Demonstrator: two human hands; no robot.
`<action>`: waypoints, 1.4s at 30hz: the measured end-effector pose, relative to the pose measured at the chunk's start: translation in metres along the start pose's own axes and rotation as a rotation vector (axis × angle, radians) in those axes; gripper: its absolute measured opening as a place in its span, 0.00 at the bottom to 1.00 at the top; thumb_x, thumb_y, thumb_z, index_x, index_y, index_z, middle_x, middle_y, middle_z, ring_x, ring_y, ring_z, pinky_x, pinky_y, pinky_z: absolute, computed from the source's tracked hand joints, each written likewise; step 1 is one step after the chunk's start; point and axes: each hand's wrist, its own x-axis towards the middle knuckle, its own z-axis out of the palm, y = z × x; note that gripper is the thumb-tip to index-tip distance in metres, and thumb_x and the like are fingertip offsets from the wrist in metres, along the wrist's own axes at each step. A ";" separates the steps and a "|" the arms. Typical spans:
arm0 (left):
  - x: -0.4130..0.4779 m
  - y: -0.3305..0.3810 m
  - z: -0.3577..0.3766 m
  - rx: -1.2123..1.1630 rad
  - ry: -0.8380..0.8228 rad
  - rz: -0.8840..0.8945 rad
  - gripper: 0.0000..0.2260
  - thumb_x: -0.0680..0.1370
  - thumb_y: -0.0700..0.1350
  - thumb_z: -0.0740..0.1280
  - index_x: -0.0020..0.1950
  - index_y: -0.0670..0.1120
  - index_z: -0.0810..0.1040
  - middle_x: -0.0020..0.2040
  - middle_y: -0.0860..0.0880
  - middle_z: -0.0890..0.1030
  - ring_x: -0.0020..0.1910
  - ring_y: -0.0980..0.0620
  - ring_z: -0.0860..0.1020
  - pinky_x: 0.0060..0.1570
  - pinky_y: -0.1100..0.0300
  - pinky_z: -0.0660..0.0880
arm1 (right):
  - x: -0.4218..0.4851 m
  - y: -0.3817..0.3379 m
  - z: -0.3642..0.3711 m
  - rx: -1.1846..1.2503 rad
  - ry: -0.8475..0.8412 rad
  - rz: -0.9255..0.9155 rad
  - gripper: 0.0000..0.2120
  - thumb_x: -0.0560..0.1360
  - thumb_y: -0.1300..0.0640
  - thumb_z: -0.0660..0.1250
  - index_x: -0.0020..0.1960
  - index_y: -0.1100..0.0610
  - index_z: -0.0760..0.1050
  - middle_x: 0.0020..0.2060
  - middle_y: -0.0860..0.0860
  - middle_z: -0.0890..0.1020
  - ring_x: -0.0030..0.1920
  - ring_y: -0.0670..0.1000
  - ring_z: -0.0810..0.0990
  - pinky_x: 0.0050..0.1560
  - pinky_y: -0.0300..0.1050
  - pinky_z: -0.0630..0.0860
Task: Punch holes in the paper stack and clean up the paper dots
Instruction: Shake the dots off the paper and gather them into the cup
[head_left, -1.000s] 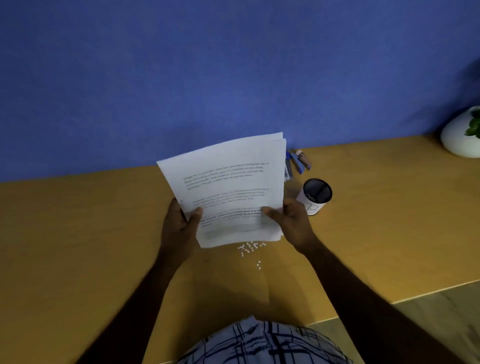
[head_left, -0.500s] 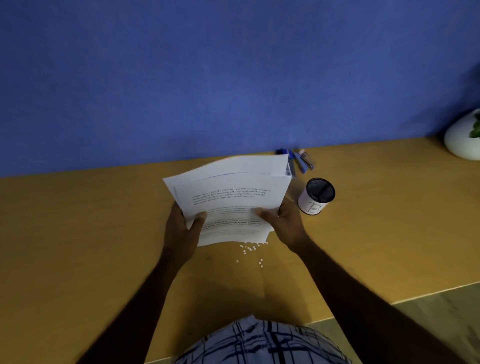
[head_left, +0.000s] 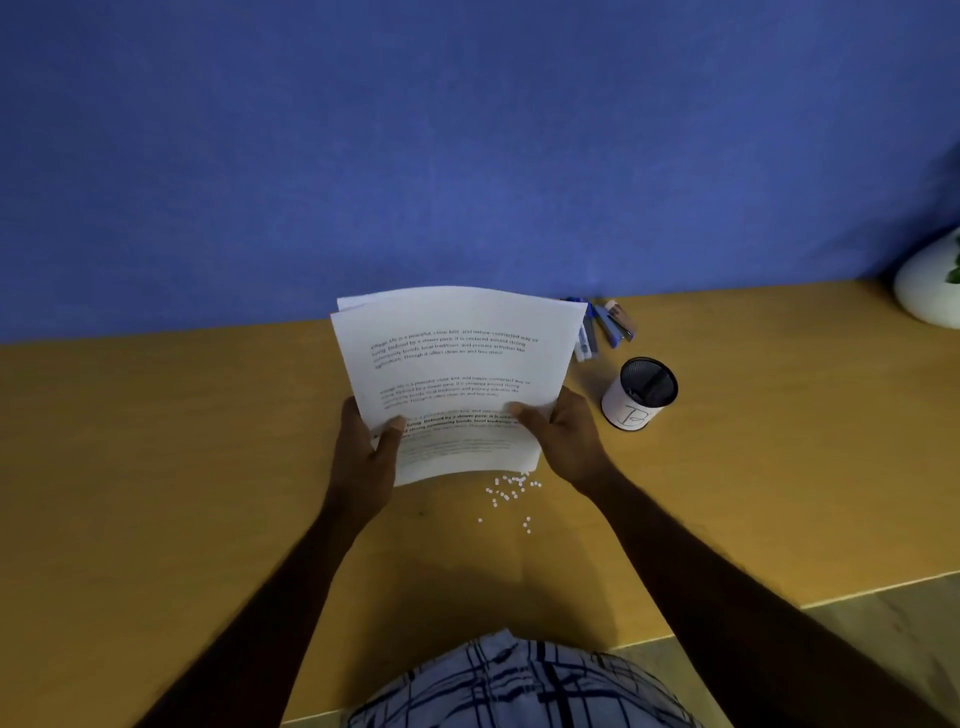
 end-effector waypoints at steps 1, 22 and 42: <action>0.003 0.000 -0.004 -0.010 0.001 -0.014 0.18 0.79 0.40 0.65 0.67 0.45 0.65 0.60 0.51 0.74 0.56 0.56 0.74 0.47 0.69 0.72 | 0.001 -0.003 0.004 0.013 -0.011 0.000 0.16 0.78 0.61 0.68 0.65 0.59 0.75 0.60 0.52 0.82 0.58 0.52 0.82 0.57 0.58 0.80; -0.008 -0.080 -0.097 0.188 0.071 -0.458 0.20 0.80 0.42 0.63 0.71 0.43 0.63 0.60 0.43 0.77 0.54 0.44 0.79 0.50 0.47 0.79 | 0.006 0.030 0.140 -0.027 -0.142 0.471 0.22 0.77 0.64 0.64 0.69 0.59 0.63 0.62 0.56 0.76 0.60 0.55 0.77 0.58 0.53 0.77; -0.027 -0.119 -0.138 0.476 -0.120 -0.374 0.15 0.76 0.42 0.69 0.62 0.45 0.76 0.58 0.45 0.81 0.56 0.44 0.80 0.54 0.45 0.80 | -0.009 0.064 0.187 -0.367 -0.270 0.412 0.22 0.72 0.62 0.71 0.64 0.57 0.70 0.59 0.52 0.80 0.58 0.53 0.80 0.45 0.38 0.78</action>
